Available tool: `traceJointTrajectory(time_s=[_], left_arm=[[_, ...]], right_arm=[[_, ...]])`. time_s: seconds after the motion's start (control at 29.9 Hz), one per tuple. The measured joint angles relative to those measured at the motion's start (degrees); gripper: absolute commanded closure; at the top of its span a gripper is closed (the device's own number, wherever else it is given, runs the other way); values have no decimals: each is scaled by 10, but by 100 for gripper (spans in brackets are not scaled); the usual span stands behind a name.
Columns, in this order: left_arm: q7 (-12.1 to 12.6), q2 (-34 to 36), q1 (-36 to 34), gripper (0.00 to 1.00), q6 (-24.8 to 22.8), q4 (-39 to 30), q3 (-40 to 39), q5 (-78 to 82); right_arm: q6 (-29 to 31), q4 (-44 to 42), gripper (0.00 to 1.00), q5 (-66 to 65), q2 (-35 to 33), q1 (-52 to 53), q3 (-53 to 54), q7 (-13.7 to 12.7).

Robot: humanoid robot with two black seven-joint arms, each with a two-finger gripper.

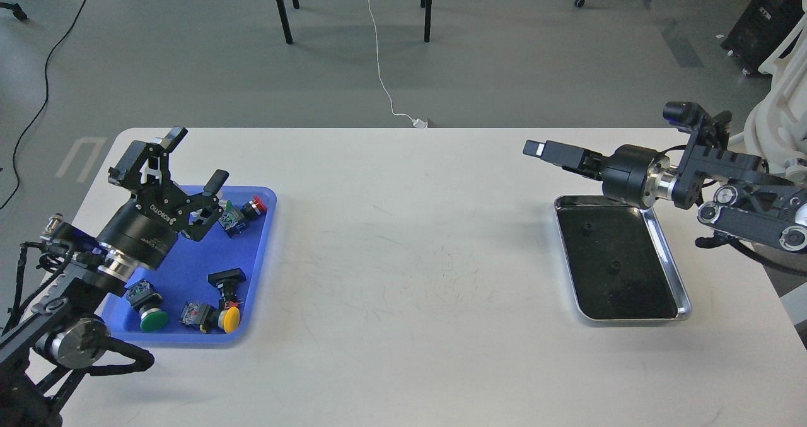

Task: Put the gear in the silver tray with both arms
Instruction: 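Lift the right gripper away from the silver tray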

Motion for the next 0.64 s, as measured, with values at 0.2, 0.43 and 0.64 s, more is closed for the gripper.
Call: traceJointTrajectory(time_s=[0.2, 0.43, 0.64], left_arm=[[0, -17, 0, 2, 46, 0, 5, 5], [0, -35, -5, 2, 121, 7, 8, 42], [14, -70, -10, 2, 122, 9, 10, 47]], right_arm=[[-1, -4, 4, 214, 70, -142, 204, 0], [0, -9, 1, 257, 133, -246, 334, 0], [4, -5, 1, 253, 139, -258, 340, 0]])
